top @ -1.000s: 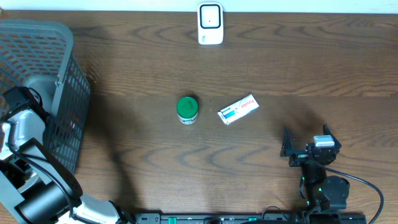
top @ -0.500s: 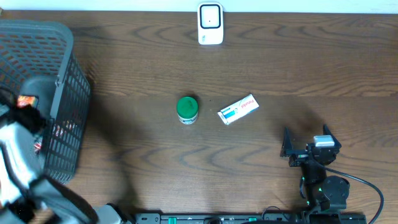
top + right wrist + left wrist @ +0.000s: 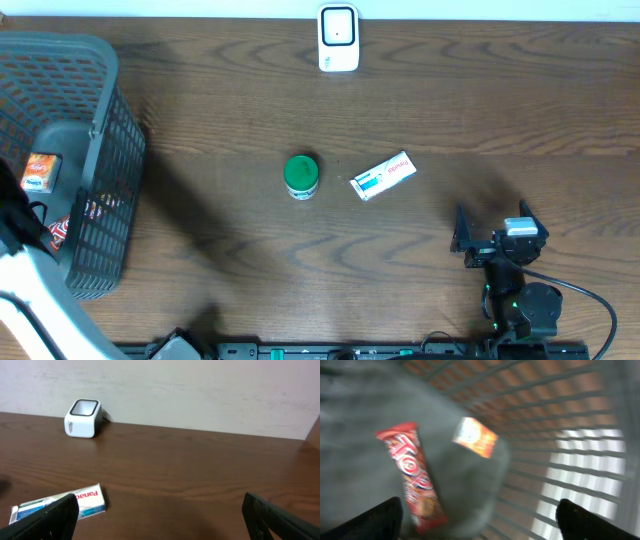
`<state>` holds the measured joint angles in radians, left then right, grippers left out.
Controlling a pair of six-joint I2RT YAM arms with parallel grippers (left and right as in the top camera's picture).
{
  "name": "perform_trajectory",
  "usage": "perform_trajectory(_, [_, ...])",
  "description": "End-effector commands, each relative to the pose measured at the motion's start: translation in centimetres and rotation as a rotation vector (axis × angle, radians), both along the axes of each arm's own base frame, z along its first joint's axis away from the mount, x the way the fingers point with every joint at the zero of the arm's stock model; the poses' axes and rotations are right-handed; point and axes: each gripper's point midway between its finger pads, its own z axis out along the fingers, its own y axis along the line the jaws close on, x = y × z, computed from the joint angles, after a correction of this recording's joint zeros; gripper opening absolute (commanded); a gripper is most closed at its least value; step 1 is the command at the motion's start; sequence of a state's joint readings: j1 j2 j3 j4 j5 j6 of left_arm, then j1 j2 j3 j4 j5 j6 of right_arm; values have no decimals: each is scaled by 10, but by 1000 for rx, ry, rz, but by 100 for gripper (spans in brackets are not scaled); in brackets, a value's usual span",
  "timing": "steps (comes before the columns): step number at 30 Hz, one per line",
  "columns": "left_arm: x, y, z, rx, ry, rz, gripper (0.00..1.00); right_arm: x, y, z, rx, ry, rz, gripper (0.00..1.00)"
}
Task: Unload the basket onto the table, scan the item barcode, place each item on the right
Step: 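Reach the left gripper into the basket and grasp the red TOP bar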
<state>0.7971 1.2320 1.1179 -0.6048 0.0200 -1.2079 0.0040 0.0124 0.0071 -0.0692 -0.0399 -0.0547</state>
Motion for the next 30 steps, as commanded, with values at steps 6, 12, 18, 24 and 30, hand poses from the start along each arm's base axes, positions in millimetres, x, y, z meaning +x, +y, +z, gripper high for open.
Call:
perform_trajectory(6, [8, 18, -109, -198, 235, 24, 87, 0, 2, 0, 16, 0, 4, 99])
perform_trajectory(12, [21, 16, -164, -317, 273, -8, 84, 0, 2, 0, 16, 0, 4, 99])
perform_trajectory(18, [18, 12, -189, -371, 318, -11, 84, 0, 2, 0, 16, 0, 4, 99])
perform_trajectory(24, [19, 12, -198, -382, 327, -11, 61, 0, 2, 0, 16, 0, 4, 99])
perform_trajectory(30, [20, 11, -198, -387, 322, -16, 25, 0, 2, 0, 16, 0, 4, 99])
